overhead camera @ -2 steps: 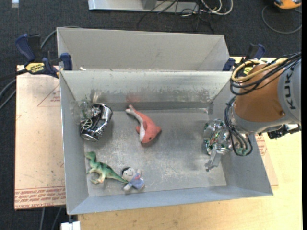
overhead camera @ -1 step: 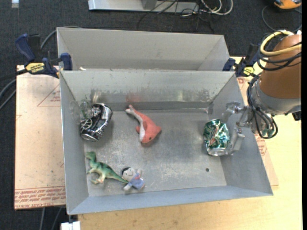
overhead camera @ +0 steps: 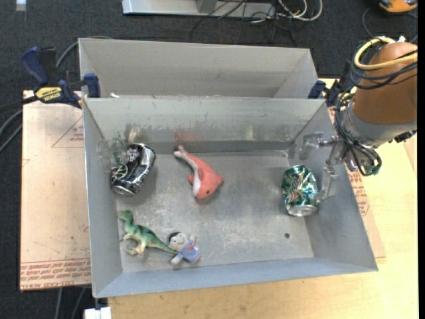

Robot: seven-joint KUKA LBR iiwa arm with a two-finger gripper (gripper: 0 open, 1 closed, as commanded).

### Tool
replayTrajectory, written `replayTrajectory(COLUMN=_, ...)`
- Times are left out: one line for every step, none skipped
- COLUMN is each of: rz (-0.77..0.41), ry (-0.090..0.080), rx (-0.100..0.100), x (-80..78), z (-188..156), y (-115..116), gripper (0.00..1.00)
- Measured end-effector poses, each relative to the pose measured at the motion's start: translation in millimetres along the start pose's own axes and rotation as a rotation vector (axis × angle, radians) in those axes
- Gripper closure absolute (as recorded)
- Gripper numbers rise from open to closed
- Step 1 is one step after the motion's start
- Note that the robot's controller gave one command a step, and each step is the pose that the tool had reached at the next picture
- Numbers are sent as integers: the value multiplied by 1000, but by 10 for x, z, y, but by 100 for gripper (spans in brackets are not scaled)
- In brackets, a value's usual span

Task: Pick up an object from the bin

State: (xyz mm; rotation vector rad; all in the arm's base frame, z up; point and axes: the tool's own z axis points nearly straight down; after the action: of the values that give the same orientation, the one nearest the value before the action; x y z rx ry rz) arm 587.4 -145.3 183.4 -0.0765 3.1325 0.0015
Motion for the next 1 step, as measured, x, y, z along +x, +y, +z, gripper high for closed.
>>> replayTrajectory(rz=442, ry=5, rx=1, x=253, z=399, y=320, gripper=0)
